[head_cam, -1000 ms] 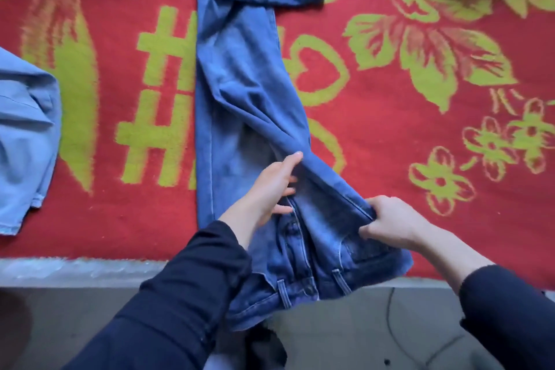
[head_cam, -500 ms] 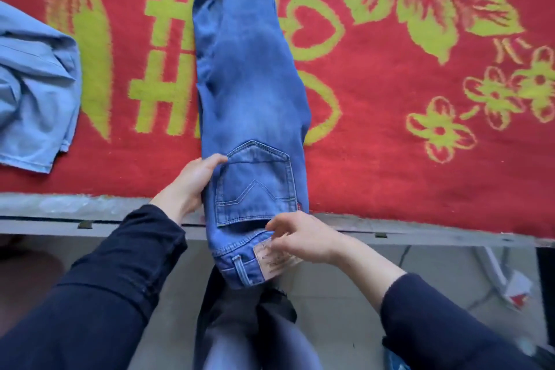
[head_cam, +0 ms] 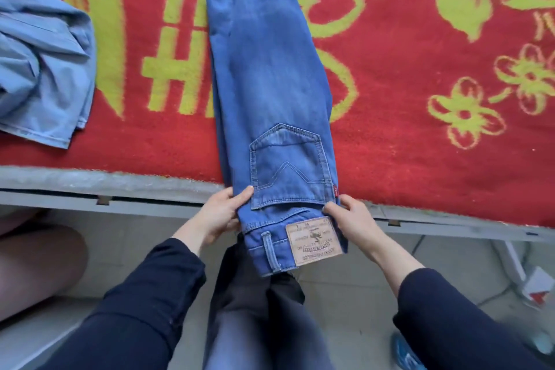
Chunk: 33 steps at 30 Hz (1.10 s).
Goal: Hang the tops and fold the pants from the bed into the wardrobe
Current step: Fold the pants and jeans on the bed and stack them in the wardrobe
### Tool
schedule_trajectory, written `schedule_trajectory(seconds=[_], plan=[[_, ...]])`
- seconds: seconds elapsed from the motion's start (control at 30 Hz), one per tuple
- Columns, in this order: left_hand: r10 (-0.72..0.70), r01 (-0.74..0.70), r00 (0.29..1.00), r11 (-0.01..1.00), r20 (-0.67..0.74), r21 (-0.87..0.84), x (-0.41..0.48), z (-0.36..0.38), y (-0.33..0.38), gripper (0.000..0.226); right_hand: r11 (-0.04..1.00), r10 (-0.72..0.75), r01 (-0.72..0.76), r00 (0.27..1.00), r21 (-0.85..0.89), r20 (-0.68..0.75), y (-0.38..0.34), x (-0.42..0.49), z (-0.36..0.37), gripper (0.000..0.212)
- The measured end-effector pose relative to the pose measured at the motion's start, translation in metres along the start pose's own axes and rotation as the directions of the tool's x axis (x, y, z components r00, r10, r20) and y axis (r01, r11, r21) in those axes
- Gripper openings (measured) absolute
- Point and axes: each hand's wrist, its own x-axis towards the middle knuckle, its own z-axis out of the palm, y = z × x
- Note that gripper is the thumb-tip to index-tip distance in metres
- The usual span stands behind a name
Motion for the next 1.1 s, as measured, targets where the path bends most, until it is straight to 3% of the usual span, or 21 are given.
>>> schedule_trajectory(seconds=[0.07, 0.13, 0.33, 0.5, 0.67, 0.77, 0.83, 0.93, 1.03, 1.1], plan=[[-0.039, 0.058, 0.994, 0.981, -0.101, 0.188, 0.003, 0.005, -0.008, 0.017, 0.914, 0.092, -0.081, 0.996, -0.398, 0.009, 0.023, 0.000, -0.006, 0.021], [-0.032, 0.063, 0.986, 0.980, -0.164, 0.188, 0.008, 0.009, 0.001, 0.005, 0.841, 0.044, -0.036, 0.999, -0.540, 0.002, 0.021, 0.001, -0.012, 0.019], [0.217, -0.093, 0.909, 0.937, -0.356, 0.335, 0.031, 0.009, 0.092, 0.013, 0.824, -0.315, 0.225, 0.945, -0.519, -0.090, -0.095, 0.027, -0.016, 0.014], [0.280, -0.162, 0.887, 0.933, -0.367, 0.321, 0.079, -0.001, 0.183, 0.010, 0.807, -0.431, 0.332, 0.896, -0.489, -0.104, -0.202, 0.089, -0.010, 0.023], [0.367, -0.251, 0.838, 0.916, -0.403, 0.314, 0.148, -0.031, 0.277, 0.027, 0.833, -0.462, 0.346, 0.865, -0.432, -0.197, -0.310, 0.179, -0.008, 0.031], [0.443, -0.355, 0.800, 0.893, -0.406, 0.275, 0.186, -0.048, 0.323, 0.032, 0.878, -0.450, 0.358, 0.844, -0.317, -0.292, -0.367, 0.236, -0.008, 0.037], [0.501, -0.383, 0.766, 0.859, -0.403, 0.339, 0.206, -0.059, 0.348, 0.046, 0.912, -0.410, 0.371, 0.843, -0.175, -0.349, -0.401, 0.270, -0.010, 0.037], [0.605, -0.423, 0.708, 0.777, -0.366, 0.467, 0.229, -0.065, 0.383, 0.042, 0.912, -0.283, 0.376, 0.865, 0.162, -0.414, -0.441, 0.312, -0.015, 0.015], [0.697, -0.491, 0.656, 0.686, -0.289, 0.538, 0.245, -0.062, 0.409, 0.017, 0.758, -0.070, 0.359, 0.875, 0.545, -0.479, -0.475, 0.340, -0.023, 0.020], [0.729, -0.522, 0.641, 0.643, -0.239, 0.560, 0.254, -0.062, 0.422, 0.010, 0.672, 0.032, 0.374, 0.847, 0.639, -0.530, -0.498, 0.352, -0.030, 0.026]])
